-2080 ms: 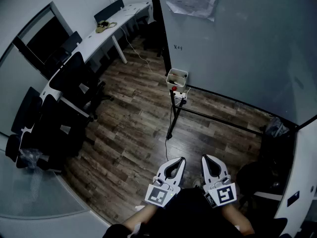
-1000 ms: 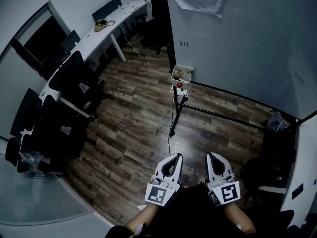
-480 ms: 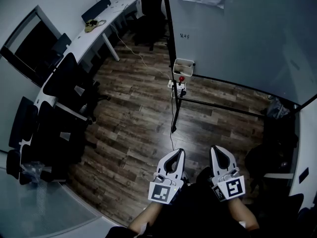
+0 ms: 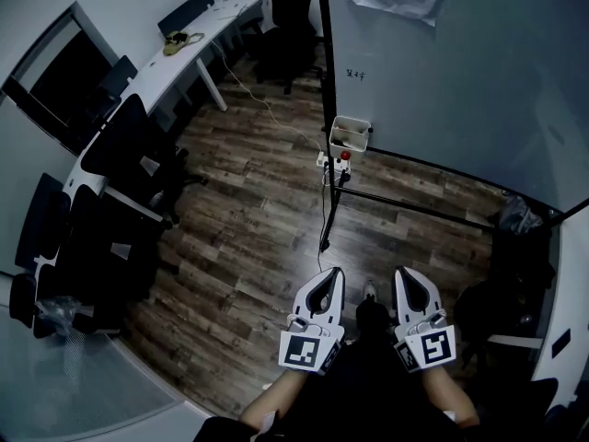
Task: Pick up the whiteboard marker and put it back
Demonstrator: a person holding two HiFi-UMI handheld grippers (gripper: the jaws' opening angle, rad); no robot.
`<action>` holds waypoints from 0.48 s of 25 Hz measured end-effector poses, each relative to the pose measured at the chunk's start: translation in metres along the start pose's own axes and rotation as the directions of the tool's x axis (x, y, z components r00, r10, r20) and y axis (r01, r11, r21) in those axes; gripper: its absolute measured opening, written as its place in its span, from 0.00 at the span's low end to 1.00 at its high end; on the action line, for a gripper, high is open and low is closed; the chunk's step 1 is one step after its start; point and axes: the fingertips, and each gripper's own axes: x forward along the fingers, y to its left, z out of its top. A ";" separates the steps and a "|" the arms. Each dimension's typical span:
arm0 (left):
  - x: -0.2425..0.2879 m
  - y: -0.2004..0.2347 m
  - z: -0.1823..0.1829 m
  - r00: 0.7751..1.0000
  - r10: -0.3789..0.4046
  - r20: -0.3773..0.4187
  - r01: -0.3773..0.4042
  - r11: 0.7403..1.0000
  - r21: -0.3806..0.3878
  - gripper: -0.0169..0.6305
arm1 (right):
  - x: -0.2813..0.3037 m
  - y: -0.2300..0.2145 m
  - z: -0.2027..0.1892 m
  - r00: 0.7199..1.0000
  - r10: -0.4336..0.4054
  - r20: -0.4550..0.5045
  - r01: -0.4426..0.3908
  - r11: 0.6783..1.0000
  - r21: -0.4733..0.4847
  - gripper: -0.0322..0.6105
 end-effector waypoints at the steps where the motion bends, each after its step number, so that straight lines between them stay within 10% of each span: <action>1: 0.007 0.002 0.001 1.000 0.004 -0.001 -0.004 1.000 0.001 0.04 | 0.006 -0.004 0.002 1.000 -0.001 0.006 0.001 1.000 0.003 0.07; 12: 0.095 0.010 0.002 1.000 -0.016 -0.014 0.016 1.000 0.025 0.04 | 0.071 -0.052 -0.001 1.000 0.025 -0.007 -0.025 0.999 0.021 0.07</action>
